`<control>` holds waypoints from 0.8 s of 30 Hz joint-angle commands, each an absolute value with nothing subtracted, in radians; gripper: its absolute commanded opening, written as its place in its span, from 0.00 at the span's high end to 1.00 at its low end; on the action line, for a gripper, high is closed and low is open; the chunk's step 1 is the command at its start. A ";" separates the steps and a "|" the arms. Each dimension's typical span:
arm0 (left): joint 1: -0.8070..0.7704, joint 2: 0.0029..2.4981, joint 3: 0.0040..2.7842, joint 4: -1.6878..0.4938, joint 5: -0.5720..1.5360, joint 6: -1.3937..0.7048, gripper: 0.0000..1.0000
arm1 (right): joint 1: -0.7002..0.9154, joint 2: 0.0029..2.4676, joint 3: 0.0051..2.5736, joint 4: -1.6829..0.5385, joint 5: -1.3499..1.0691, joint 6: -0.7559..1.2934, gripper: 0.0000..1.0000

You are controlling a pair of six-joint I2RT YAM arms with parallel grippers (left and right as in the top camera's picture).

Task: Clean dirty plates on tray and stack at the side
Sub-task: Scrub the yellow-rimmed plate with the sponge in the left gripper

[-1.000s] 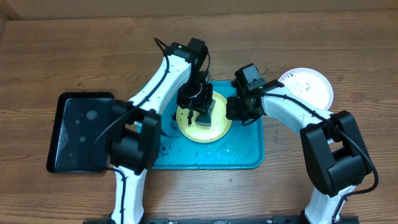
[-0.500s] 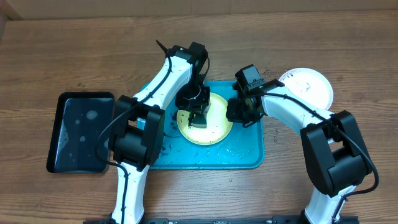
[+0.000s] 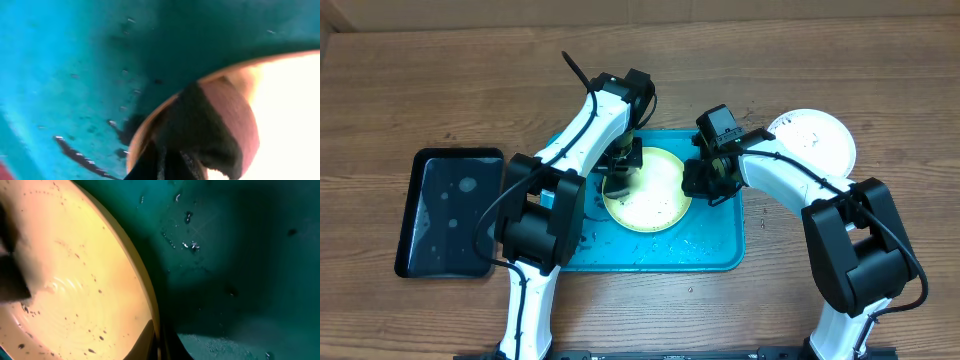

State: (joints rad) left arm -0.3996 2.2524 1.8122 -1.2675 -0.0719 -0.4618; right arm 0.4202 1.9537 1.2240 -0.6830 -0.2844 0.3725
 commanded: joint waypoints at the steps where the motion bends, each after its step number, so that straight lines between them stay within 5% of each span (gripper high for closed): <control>1: -0.404 2.263 1.807 -1.256 0.237 -0.426 0.96 | 0.420 1.959 1.232 -0.691 -0.264 0.371 0.96; 10: -0.499 2.263 1.807 -1.246 0.406 -0.407 0.96 | 0.420 1.959 1.232 -0.689 -0.264 0.371 0.96; 24: -0.470 2.263 1.798 -1.346 -0.020 -0.529 0.96 | 0.419 1.959 1.232 -0.698 -0.264 0.371 0.96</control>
